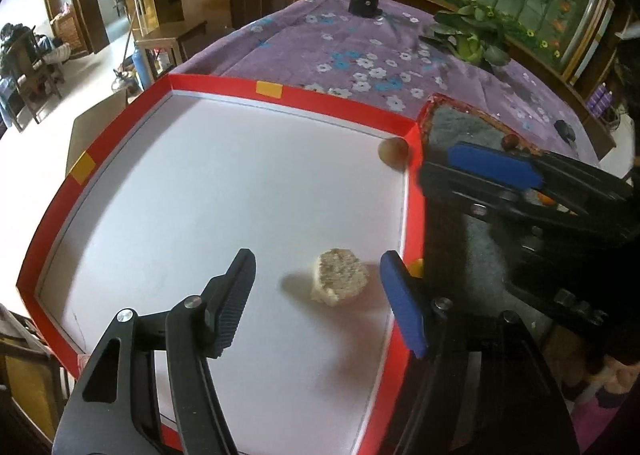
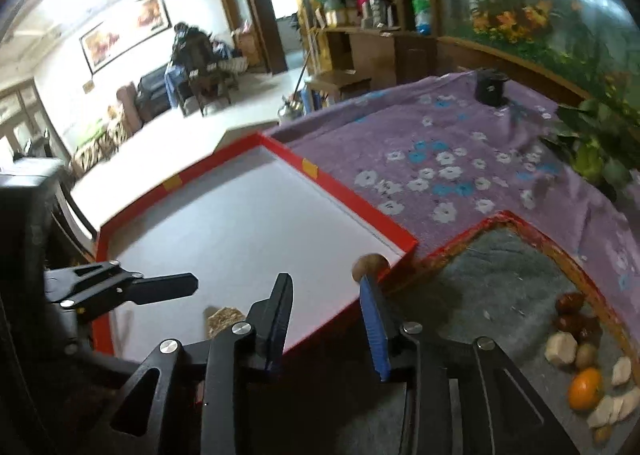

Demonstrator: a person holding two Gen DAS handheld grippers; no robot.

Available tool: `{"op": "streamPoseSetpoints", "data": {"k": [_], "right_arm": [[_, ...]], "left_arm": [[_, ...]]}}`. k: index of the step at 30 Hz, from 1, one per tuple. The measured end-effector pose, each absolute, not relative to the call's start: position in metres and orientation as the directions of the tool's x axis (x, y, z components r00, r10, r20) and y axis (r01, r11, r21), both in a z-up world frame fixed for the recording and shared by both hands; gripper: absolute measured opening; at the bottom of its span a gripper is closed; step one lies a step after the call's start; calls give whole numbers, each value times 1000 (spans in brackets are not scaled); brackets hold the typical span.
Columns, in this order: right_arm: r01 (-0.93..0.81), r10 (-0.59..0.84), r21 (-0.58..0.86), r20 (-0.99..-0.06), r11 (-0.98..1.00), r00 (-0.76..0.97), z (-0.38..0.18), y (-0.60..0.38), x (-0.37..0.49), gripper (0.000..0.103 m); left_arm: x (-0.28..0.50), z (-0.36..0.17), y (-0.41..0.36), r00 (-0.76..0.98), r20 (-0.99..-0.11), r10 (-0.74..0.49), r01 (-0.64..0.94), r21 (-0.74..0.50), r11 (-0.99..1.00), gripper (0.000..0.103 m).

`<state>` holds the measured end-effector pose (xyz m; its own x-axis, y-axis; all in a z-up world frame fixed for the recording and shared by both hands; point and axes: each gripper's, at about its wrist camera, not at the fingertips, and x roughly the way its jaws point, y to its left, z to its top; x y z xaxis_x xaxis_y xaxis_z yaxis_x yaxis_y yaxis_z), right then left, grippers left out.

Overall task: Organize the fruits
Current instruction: 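Open the left tool over the tray while the right tool releases the kiwi, then move both tools back over the mat toward the remaining items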

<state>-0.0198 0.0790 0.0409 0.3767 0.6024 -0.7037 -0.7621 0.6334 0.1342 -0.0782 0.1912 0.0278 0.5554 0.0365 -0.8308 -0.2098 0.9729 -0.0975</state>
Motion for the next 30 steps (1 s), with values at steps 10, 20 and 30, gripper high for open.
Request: {"op": "streamPoseSetpoints", "data": {"k": [10,20,30], "right_arm": [[-637,573,160,-635,754,518,48,-9,-49,49],[-479,437,130,-658,868,613,41,-99,-65,51],[-367,390,180,-655,913,647,31,-164,-66,51]], "left_arm": [[-69,47,136,628,-774,81,-151,-20,988,65],[-45,48,67,633,-774,-14,-32,-45,999,65],[-5,37,35,602,-795,-68,14,-75,997,65]]}}
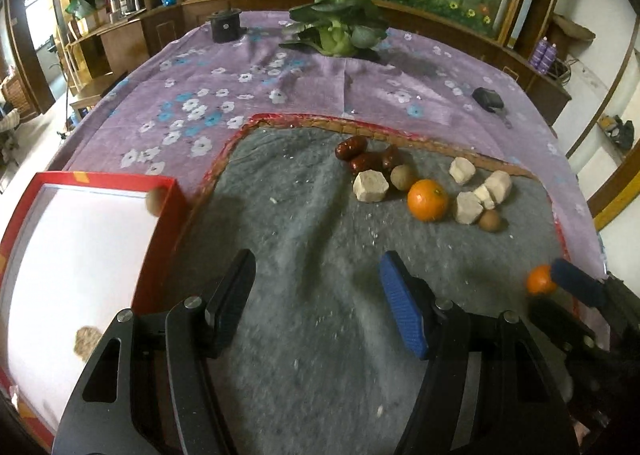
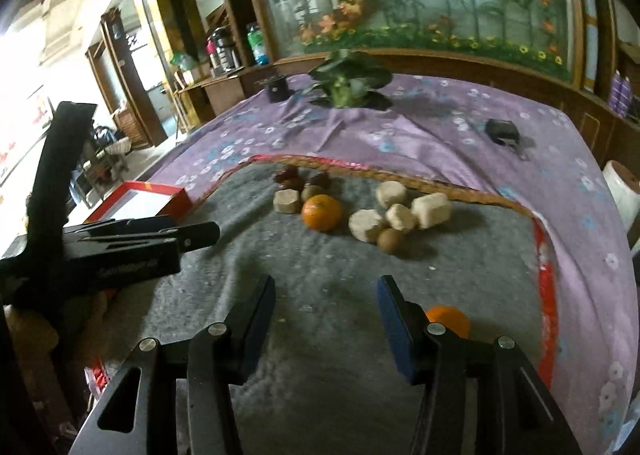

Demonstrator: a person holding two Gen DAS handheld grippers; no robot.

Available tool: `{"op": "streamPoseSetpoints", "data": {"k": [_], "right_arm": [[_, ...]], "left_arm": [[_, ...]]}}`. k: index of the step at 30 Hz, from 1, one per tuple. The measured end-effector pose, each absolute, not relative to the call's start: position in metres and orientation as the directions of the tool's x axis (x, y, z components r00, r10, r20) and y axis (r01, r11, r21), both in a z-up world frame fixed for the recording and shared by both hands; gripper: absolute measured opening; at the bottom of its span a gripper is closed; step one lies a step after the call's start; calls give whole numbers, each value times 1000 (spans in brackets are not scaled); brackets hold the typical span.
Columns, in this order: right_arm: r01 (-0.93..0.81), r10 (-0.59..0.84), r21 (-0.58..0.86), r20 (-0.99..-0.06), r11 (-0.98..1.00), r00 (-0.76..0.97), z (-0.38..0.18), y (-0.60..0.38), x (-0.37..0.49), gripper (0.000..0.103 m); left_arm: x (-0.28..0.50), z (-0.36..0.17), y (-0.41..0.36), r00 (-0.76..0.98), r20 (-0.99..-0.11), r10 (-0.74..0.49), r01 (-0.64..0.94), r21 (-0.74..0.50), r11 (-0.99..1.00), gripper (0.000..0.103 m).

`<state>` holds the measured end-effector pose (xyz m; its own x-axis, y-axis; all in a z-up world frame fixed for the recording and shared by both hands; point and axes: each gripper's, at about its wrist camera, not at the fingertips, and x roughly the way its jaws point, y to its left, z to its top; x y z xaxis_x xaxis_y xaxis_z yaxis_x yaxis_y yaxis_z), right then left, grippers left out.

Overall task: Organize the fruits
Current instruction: 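Move both tools back over the mat toward the remaining items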

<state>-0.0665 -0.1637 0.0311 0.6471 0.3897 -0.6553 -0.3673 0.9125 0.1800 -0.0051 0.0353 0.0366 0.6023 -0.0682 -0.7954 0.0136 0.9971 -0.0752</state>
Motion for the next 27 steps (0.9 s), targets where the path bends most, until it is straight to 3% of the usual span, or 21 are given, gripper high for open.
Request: {"op": "streamPoseSetpoints", "data": {"k": [12,22,27], "right_arm": [[-351,413,230,-638,908,650,29,-190,-64,51],[-350,424,246,-635,904,646,25,-199,-59,51],[-337,420,255,-632,906,651,27,-206,-59,51]], "left_arm": [[57,8,18,539,-840,-68,-3,-83,997,65],[73,6,6,559,-827,-52,19,-50,999,65],[74,11,11,570,-815,-108,27,-113,993,65]]}}
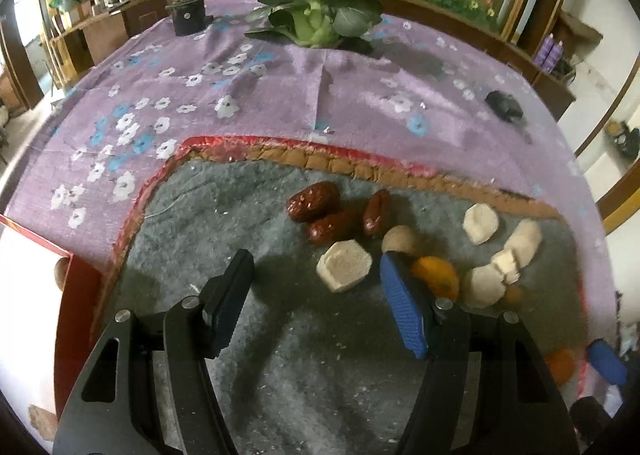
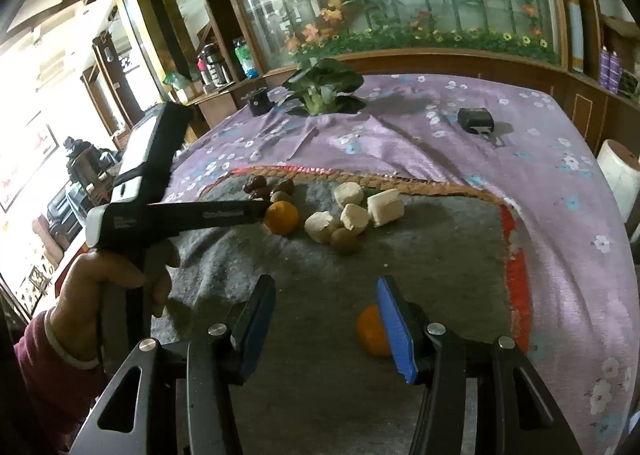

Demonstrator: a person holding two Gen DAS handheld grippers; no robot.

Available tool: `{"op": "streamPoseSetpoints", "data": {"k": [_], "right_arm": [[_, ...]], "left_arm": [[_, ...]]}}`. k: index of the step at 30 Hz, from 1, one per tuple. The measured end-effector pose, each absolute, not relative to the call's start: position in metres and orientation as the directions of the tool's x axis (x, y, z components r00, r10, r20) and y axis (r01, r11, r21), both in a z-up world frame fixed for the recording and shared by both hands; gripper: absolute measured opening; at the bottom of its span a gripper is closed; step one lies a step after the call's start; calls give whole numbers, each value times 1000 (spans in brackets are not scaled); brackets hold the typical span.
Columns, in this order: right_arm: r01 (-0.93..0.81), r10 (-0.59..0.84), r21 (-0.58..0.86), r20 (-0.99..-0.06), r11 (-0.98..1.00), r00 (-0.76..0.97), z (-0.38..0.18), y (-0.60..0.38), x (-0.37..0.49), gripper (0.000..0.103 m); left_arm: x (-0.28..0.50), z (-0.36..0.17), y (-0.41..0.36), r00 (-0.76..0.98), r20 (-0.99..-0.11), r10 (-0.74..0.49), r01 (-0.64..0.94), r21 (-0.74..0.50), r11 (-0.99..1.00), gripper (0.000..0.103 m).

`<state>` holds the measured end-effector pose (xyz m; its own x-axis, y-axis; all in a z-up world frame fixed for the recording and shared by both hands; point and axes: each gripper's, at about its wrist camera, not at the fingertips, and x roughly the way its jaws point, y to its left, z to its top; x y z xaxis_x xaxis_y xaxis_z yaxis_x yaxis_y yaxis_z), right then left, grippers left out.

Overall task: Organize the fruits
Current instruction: 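Move both tools back over the mat toward the remaining items, then grasp a beige cube with the left tool while the right tool grasps an orange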

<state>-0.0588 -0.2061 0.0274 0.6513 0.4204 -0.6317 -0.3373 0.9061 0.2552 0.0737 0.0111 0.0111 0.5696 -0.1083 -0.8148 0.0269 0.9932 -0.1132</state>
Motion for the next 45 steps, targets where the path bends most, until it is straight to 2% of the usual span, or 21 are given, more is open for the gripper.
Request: {"op": "streamPoseSetpoints", "data": {"k": [6,12,15,21,28,31,34,41,43,45], "right_arm": [[-346,427,256,-631,903,648,28,-203,-57,51],[-355,416,227,-618,907,667,33,-204,-59,51],[-350,415,232,-620,908,666,32,-208,-57,51],[-342,358,154,-639,927,681,36,-229,-66,51],[-294,376,237,-654,926,656,20,-281,-100,51],[-279,341,204,-673,938,656,9,-275,-104,51],[-302,375,228,-662,926,649,7,-262,-96,51],[-353,336,122,-688,928,644,-5,-217,-61,51],[-347,315,115,-730,931,606,-13,-214,-52,34],[-347,323,119,-717,930,618,-11,-215,-54,34]], "left_arm": [[77,6,6,565,-822,-67,28,-62,998,64],[72,8,9,587,-807,-64,33,-55,998,35],[66,15,11,597,-798,-85,33,-82,996,26],[49,20,16,597,-796,-99,47,-89,995,26],[37,19,26,585,-798,-148,52,-144,988,26],[30,21,22,584,-796,-160,71,-146,987,26],[19,25,18,584,-792,-177,94,-151,984,26],[-6,30,17,588,-785,-193,138,-138,981,26],[-11,29,18,587,-786,-192,139,-136,981,26],[-14,29,21,586,-788,-188,135,-133,982,26]]}}
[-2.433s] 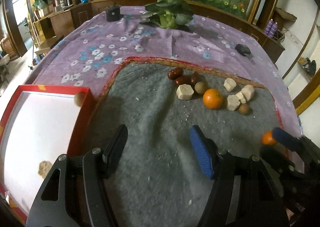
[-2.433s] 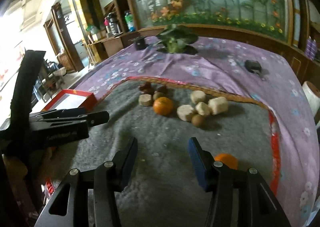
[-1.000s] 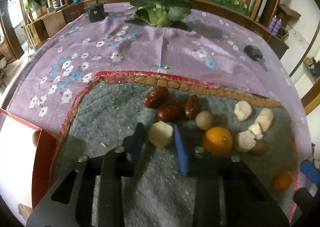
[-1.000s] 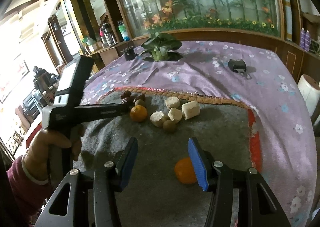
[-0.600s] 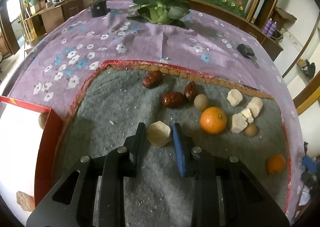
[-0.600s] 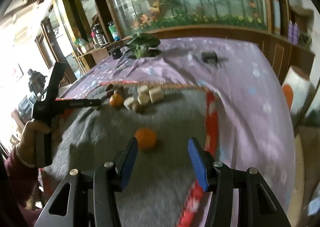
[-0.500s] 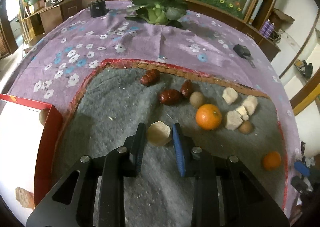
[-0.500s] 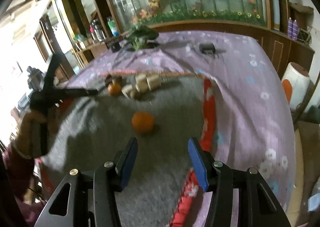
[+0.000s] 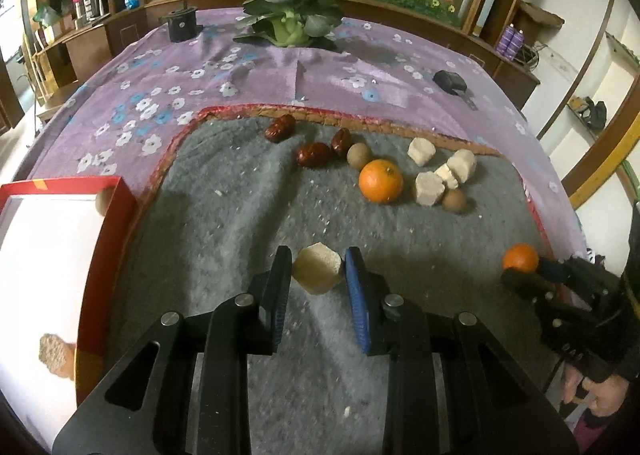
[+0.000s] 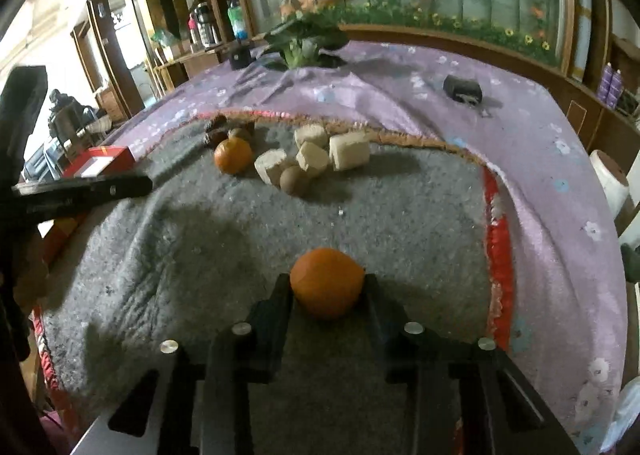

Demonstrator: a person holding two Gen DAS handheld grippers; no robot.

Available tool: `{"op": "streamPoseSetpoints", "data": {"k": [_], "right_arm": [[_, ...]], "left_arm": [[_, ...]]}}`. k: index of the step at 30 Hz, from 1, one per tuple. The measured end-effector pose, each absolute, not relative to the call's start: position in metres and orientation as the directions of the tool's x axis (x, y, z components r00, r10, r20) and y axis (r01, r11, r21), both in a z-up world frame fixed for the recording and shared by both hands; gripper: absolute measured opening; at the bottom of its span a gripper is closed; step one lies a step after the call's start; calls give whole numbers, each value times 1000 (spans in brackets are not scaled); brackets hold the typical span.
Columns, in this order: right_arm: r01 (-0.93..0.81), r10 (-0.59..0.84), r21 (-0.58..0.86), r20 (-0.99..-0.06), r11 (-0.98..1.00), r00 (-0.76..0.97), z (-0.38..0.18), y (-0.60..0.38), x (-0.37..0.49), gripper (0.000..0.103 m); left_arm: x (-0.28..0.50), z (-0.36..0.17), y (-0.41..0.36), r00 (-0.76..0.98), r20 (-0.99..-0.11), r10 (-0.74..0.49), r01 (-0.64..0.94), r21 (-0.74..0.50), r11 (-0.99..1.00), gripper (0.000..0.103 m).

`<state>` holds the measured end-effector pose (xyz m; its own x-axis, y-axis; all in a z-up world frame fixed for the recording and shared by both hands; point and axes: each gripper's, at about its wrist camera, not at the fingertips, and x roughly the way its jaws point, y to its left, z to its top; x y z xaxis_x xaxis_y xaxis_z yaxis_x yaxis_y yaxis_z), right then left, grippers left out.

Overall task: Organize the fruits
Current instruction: 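Grasp a beige cube with the left tool while the right tool grasps an orange, then carry both items to the tray and open both tools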

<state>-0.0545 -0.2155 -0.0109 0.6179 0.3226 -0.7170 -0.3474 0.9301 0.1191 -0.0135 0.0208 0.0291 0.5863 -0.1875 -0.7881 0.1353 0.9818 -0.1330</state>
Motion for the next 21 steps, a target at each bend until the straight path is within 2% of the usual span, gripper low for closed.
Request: {"op": "streamPoseSetpoints", "data": {"k": [6,11,21], "right_arm": [[-353,364,166,-691,921,624,3,-210,-67,33],[-429,431,179,-661,886,614,23,-178,-77,33],[-583,569,209,-613,786,548,43,-85,-80,33]], "left_arm": [[-25,37,31,603,-776,-184,129,-133,983,26],[-40,51,48,631,-757,-170,111,-129,985,26],[-69,66,115,674,-736,-62,-20,-102,995,27]]}}
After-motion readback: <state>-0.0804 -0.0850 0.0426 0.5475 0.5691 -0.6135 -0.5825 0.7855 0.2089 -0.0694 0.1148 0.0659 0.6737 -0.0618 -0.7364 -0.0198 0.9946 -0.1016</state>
